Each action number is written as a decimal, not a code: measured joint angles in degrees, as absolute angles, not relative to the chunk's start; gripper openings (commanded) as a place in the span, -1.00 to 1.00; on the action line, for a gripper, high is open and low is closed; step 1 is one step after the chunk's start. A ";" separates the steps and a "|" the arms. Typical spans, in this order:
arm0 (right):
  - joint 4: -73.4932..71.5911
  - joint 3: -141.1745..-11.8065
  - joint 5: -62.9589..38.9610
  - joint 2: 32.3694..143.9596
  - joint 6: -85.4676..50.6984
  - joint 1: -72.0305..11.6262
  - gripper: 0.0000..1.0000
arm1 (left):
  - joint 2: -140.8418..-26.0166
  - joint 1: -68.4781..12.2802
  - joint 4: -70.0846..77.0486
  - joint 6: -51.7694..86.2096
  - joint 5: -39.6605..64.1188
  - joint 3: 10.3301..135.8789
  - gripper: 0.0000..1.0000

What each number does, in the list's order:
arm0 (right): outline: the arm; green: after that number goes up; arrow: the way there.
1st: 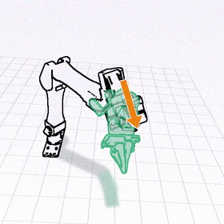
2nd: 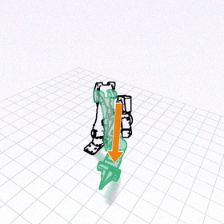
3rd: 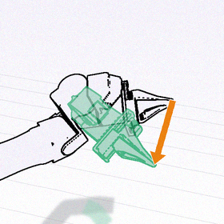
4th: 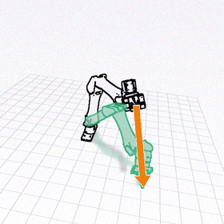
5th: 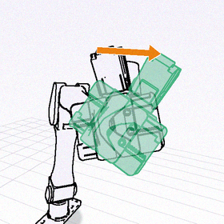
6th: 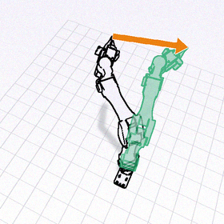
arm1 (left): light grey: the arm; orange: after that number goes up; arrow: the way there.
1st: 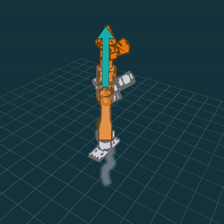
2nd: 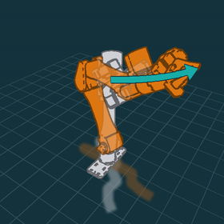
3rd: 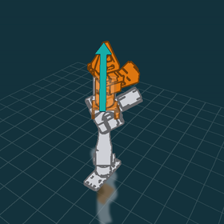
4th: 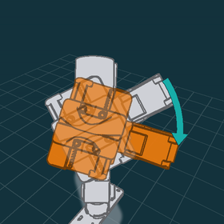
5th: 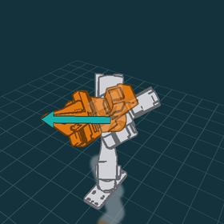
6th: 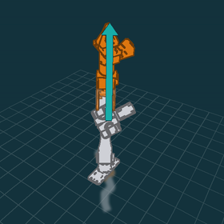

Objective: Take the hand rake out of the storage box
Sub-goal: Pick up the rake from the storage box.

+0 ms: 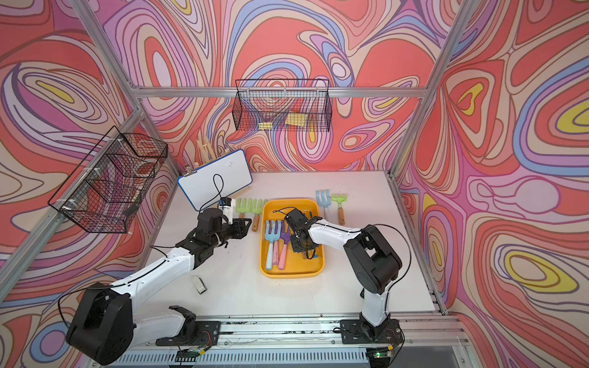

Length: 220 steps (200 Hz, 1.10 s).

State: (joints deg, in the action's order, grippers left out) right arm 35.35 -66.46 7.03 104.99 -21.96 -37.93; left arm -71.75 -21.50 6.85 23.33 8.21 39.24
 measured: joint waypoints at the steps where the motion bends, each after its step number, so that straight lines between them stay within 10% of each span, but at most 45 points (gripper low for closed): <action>1: 35.42 -66.46 7.16 104.97 -21.96 -37.98 -0.69 | -71.75 -21.50 6.85 23.33 8.21 39.24 0.07; 220: 37.04 -69.10 28.25 90.83 -20.23 -42.85 -0.69 | -72.20 -21.50 6.83 23.33 8.21 39.24 0.07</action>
